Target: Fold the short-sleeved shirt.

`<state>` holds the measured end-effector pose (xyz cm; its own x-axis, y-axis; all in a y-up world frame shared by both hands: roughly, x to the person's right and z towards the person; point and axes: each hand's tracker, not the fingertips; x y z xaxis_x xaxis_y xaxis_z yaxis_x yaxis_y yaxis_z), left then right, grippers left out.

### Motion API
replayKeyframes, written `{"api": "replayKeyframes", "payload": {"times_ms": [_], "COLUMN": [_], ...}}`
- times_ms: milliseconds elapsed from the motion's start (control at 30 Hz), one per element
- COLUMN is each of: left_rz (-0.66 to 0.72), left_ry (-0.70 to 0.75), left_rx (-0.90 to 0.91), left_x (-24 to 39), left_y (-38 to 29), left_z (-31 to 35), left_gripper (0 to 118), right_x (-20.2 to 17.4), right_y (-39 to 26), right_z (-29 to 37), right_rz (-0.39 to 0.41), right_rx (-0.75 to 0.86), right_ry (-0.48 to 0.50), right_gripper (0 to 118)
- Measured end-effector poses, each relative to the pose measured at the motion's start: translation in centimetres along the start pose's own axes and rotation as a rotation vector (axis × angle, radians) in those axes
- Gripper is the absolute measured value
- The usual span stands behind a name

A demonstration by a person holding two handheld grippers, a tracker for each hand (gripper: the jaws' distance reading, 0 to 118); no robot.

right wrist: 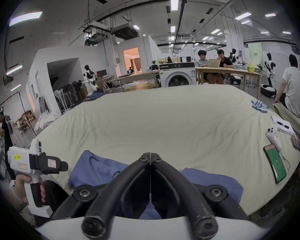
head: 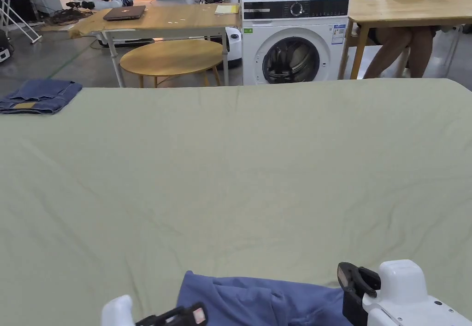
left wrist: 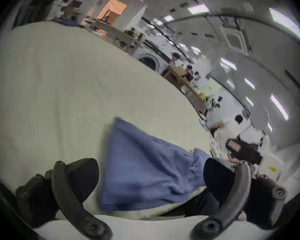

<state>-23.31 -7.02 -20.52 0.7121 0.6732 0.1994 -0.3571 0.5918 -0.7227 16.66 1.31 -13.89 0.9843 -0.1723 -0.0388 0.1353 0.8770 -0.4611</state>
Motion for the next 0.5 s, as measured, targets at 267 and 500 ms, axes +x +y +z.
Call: {"api": "replayKeyframes", "payload": {"times_ms": [267,500], "left_rz": [0.383,0.474], "left_ry": [-0.224,-0.143], "left_rx": [0.037,-0.08], "left_x": [-6.3,-4.5], "left_y": [-1.5,-4.7], "left_z": [-1.2,-6.8], "left_gripper": [118,22], "right_x": [-0.9,-0.9], "right_y": [0.1,0.5], "right_z": [0.0,0.6], "right_rz": [0.021,0.003], "right_rx": [-0.008,0.009], "right_ry": [0.012,0.011], "right_gripper": [0,0]}}
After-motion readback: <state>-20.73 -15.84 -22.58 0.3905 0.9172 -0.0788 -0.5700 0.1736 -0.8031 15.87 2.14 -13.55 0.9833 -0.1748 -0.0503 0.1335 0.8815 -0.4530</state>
